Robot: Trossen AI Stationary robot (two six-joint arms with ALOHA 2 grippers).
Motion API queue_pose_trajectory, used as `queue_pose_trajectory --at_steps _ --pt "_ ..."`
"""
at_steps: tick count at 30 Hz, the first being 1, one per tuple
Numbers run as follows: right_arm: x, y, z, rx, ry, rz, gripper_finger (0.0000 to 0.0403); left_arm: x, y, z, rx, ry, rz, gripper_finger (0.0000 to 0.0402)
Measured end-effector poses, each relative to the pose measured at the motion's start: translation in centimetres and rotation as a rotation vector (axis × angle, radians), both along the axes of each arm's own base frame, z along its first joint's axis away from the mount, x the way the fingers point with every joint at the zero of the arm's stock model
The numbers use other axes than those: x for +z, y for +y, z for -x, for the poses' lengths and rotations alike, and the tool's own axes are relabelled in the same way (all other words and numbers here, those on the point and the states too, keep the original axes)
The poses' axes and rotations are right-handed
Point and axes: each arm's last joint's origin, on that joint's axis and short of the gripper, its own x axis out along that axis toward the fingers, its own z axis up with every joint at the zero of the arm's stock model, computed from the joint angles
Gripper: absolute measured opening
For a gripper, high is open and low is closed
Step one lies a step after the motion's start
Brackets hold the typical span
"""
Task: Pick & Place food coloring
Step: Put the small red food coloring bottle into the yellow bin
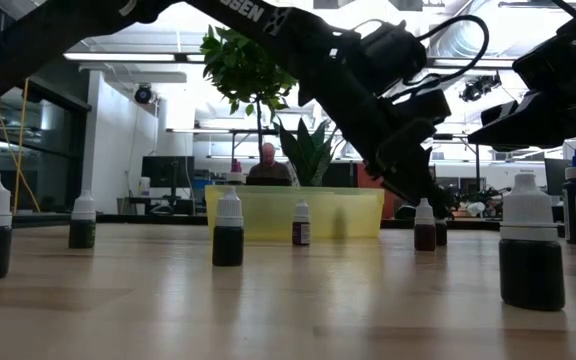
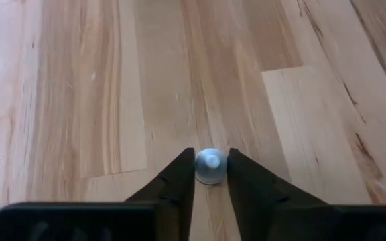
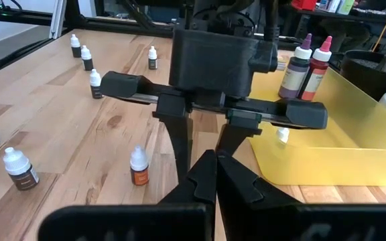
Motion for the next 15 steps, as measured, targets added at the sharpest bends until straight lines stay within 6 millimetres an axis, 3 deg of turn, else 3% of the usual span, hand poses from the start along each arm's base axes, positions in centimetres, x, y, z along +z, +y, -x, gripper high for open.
queue_pose_trajectory --at_steps 6,10,15 --pt "0.0 0.0 0.0 0.000 0.000 0.000 0.0000 0.0 0.1 0.1 0.035 0.009 -0.026 0.0037" --pt "0.0 0.0 0.0 0.000 0.000 0.000 0.0000 0.5 0.2 0.2 0.100 0.025 -0.019 0.0032" --pt "0.0 0.0 0.0 0.000 0.000 0.000 0.0000 3.5 0.4 0.3 0.198 0.036 -0.014 0.0035"
